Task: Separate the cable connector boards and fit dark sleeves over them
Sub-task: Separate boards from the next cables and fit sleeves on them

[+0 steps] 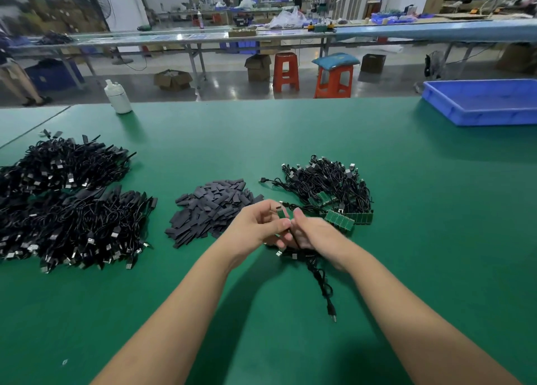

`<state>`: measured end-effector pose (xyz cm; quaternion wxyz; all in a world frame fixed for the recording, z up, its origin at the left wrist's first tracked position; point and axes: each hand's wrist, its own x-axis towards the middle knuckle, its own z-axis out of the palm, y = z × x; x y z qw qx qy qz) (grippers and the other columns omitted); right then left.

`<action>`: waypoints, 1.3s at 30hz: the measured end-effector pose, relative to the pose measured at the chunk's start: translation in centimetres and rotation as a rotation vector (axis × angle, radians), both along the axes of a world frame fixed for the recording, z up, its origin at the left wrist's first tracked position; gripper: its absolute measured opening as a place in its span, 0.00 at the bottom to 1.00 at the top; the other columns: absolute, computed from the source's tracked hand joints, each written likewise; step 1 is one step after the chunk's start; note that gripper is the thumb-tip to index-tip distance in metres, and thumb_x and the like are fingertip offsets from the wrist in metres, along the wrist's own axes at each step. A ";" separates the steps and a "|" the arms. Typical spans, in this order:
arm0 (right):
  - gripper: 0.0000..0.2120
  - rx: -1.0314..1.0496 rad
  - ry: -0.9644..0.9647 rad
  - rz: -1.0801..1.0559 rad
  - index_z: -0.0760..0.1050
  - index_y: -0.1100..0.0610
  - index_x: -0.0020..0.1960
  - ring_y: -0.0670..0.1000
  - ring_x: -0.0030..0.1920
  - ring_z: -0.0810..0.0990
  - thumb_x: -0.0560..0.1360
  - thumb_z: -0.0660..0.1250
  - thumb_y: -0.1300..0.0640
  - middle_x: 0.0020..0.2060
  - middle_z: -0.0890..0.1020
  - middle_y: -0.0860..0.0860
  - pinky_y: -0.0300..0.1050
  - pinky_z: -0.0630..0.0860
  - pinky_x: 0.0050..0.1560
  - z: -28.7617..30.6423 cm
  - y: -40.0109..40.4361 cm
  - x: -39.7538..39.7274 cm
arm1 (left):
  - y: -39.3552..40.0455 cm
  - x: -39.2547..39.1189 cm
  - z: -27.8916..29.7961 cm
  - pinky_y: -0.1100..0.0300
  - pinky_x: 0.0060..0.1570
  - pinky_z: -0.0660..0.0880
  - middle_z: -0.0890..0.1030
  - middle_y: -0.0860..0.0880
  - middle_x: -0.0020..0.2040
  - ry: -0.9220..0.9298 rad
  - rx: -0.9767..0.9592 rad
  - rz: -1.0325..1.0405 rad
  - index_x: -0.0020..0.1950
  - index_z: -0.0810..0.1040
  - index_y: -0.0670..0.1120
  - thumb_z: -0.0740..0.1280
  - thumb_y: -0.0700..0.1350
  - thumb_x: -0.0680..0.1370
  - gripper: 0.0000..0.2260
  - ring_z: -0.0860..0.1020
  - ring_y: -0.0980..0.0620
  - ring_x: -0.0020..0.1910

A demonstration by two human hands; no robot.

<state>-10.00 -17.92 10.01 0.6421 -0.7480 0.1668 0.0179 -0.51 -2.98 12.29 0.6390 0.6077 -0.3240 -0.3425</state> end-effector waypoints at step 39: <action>0.08 -0.041 0.143 -0.050 0.82 0.52 0.56 0.44 0.28 0.76 0.79 0.68 0.59 0.36 0.85 0.48 0.38 0.77 0.32 -7.9 5.6 -0.4 | 8.3 7.1 -11.4 0.54 0.58 0.75 0.72 0.53 0.70 -0.926 0.894 0.295 0.73 0.71 0.49 0.60 0.42 0.81 0.19 0.74 0.48 0.64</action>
